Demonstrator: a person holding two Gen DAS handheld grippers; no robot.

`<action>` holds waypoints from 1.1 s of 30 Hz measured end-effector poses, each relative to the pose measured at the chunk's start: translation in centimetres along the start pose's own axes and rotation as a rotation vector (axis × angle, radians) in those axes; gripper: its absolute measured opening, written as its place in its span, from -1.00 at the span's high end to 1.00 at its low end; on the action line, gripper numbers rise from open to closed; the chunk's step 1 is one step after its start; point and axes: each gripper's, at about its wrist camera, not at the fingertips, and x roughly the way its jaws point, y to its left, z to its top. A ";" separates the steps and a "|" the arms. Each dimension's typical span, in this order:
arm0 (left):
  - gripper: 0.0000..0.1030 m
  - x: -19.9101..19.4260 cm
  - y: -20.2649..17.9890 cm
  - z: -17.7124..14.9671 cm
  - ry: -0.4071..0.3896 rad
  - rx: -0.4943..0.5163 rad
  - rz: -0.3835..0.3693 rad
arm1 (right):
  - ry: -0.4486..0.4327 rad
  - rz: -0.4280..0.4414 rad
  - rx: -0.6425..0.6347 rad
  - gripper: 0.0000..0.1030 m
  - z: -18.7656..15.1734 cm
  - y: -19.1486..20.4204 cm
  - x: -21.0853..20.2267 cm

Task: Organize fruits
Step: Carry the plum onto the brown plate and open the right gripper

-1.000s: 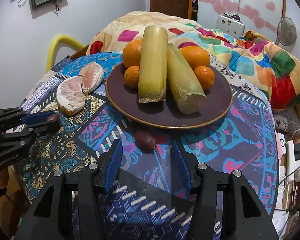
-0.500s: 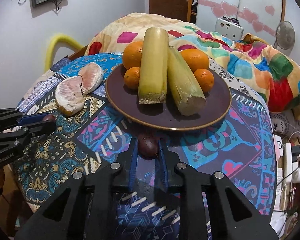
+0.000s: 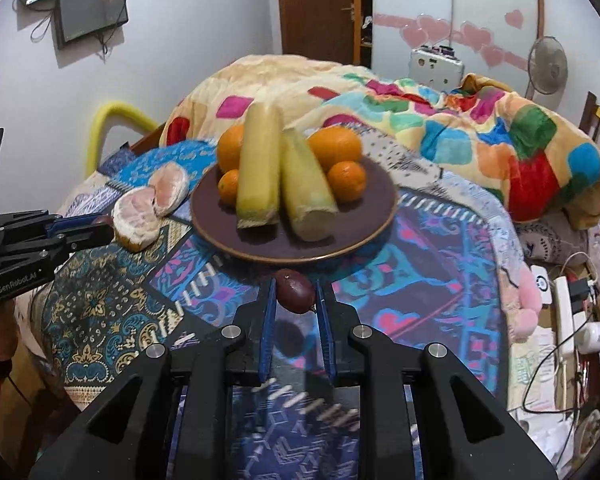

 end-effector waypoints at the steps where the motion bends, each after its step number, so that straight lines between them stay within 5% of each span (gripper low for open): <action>1: 0.65 0.1 -0.2 0.4 -0.005 0.005 0.000 | -0.006 -0.006 0.001 0.64 0.1 -0.2 -0.1; 16: 0.65 2.5 -0.9 4.5 -0.042 0.039 0.008 | -0.054 -0.069 0.021 0.64 2.5 -4.2 0.5; 33: 0.65 7.7 -1.9 5.8 0.050 0.056 -0.014 | 0.006 -0.046 -0.007 0.64 4.6 -5.1 4.8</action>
